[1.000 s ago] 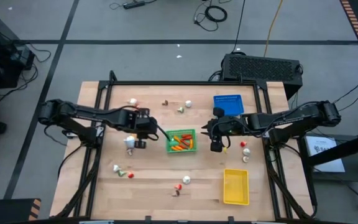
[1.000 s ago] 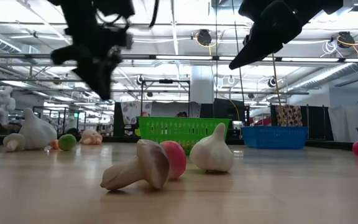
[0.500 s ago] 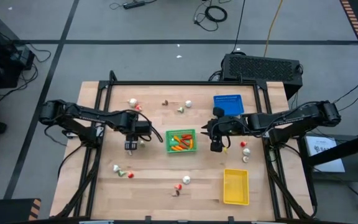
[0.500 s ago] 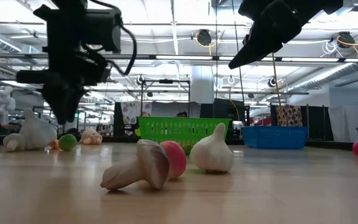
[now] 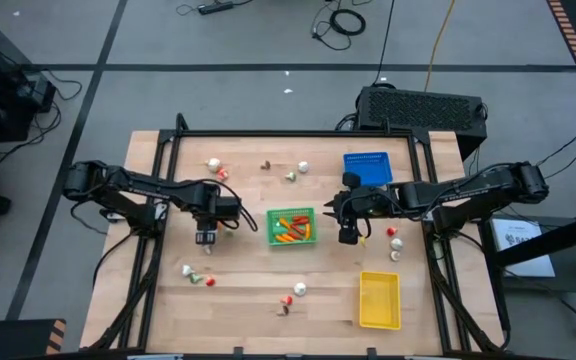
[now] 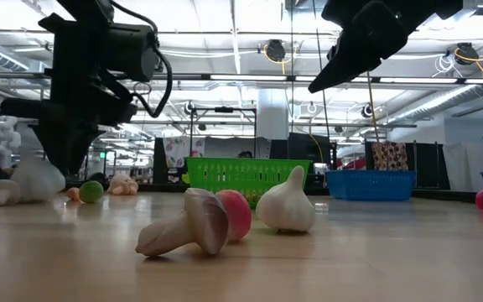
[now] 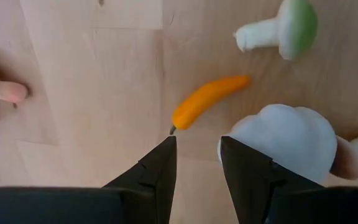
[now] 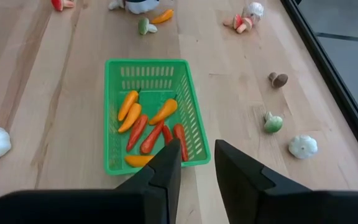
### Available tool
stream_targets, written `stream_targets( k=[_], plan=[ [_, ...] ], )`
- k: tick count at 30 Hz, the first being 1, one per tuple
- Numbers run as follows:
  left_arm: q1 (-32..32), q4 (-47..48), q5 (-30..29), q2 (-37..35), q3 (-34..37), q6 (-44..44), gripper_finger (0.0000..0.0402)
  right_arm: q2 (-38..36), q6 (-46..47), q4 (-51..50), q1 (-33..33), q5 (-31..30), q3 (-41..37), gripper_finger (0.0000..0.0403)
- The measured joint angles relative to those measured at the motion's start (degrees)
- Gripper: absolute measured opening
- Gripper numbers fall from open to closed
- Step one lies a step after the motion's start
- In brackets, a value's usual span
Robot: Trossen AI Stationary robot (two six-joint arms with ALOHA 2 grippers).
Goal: Sort produce into baskets
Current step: Put the yellow chili pepper into the green bin
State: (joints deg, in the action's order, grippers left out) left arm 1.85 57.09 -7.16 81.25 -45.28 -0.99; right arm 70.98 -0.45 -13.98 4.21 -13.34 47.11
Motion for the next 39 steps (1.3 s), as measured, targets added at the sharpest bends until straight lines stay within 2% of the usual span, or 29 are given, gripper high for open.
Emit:
stream_targets(
  k=[7,11,15,22,39],
  plan=[
    [-0.15,0.47,3.89,0.00,0.00,-0.11,0.0134,0.00,-0.02,0.00,0.00,0.00,0.06,0.0089],
    [-0.15,0.21,1.14,0.00,0.00,0.57,0.0134,0.00,-0.68,0.02,0.00,0.00,0.07,0.0089],
    [-0.15,-0.59,-1.52,0.00,0.00,5.61,0.0134,0.00,-1.25,0.41,0.00,0.00,0.07,0.0089],
    [-0.15,-5.01,-2.04,0.97,0.00,13.24,0.0134,-0.02,-1.18,0.57,0.00,0.00,0.05,0.0089],
    [-0.15,-5.64,-2.10,8.25,0.21,15.56,0.0134,-0.02,-1.28,0.52,0.00,0.02,0.05,0.0089]
  ],
)
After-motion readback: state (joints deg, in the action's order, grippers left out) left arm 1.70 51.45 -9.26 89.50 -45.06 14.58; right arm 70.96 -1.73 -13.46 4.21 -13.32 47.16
